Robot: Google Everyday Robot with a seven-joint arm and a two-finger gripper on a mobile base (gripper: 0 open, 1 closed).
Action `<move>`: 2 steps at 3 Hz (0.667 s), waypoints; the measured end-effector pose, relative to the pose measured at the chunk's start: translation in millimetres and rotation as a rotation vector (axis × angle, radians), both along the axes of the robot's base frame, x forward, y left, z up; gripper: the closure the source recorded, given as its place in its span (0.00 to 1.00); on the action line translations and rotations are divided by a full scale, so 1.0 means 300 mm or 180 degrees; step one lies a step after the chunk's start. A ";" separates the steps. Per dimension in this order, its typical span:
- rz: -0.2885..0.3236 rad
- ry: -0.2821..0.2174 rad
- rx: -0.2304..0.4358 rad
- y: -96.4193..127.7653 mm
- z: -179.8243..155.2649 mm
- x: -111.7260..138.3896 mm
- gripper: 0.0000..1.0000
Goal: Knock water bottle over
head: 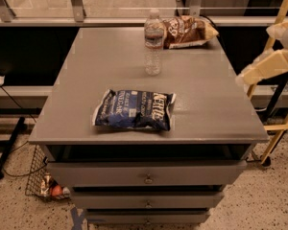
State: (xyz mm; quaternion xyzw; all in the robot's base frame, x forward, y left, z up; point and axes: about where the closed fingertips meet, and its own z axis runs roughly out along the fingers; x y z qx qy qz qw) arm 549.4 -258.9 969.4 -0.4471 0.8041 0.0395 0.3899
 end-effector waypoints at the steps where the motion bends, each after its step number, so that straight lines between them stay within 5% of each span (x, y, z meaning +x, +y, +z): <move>1: -0.0072 -0.0096 0.0161 0.003 -0.013 0.066 0.00; 2: -0.0056 -0.0082 0.0133 0.007 -0.010 0.055 0.00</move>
Offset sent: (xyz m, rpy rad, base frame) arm 0.0198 0.0008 -0.0040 0.0507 -0.0300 -0.0227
